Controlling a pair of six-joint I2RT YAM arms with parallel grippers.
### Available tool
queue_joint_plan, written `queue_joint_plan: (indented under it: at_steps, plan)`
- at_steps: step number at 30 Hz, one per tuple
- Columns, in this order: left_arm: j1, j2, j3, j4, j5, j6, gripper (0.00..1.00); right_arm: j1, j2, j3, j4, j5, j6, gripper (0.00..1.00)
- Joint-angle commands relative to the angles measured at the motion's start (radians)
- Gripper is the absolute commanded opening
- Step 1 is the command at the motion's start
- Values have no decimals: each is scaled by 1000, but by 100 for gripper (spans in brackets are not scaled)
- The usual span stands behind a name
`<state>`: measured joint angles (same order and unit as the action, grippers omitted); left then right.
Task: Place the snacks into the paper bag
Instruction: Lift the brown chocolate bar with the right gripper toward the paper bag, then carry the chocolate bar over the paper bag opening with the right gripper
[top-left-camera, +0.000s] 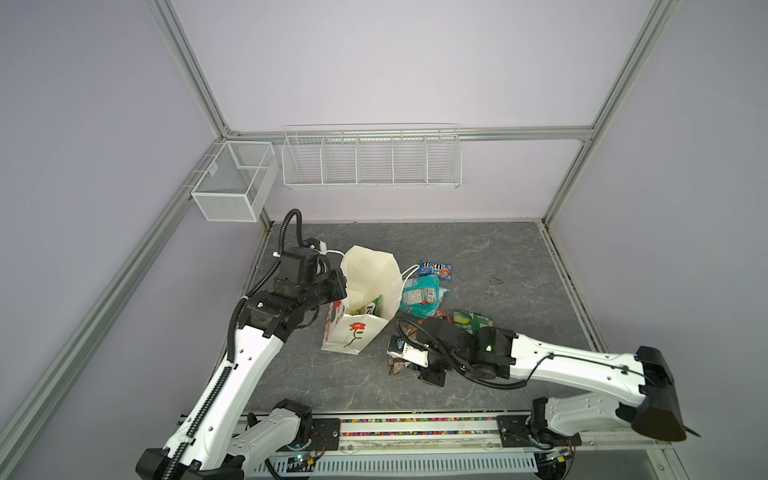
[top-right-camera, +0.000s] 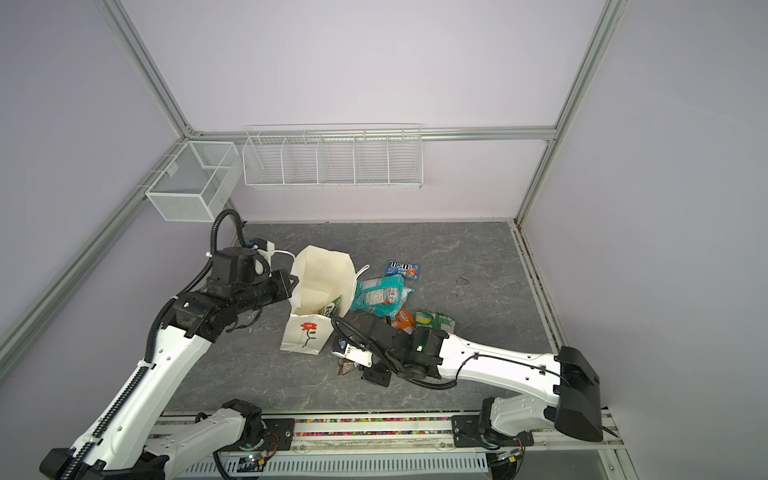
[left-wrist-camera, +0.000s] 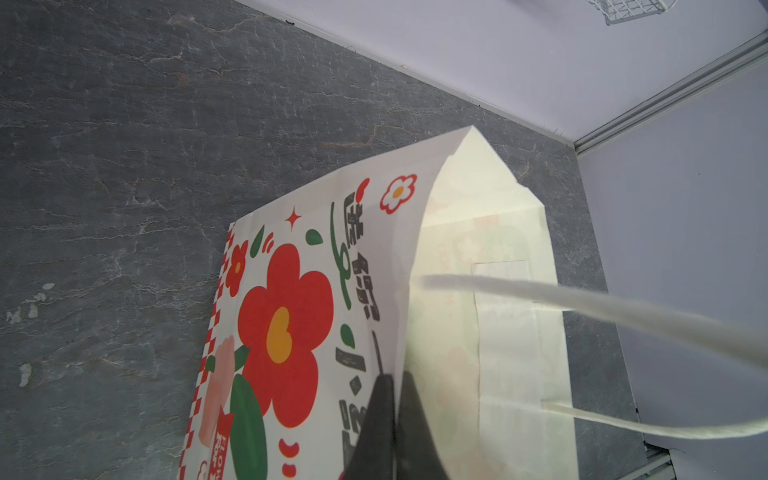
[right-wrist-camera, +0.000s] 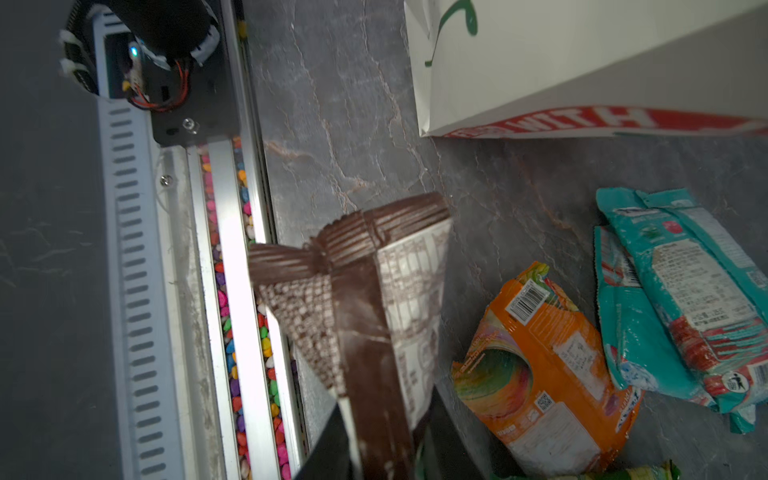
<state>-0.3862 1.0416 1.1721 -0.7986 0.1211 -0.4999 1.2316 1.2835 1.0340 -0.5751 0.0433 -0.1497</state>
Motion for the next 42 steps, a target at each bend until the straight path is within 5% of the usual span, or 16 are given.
queue_joint_plan:
  at_steps: [1, 42]
  plan:
    - [5, 6, 11, -23, -6, 4, 0, 5, -64, -1, 26, -43, 34, 23]
    - [5, 16, 80, -103, -9, 66, 0, -100, -176, 218, 218, -82, 155, 19]
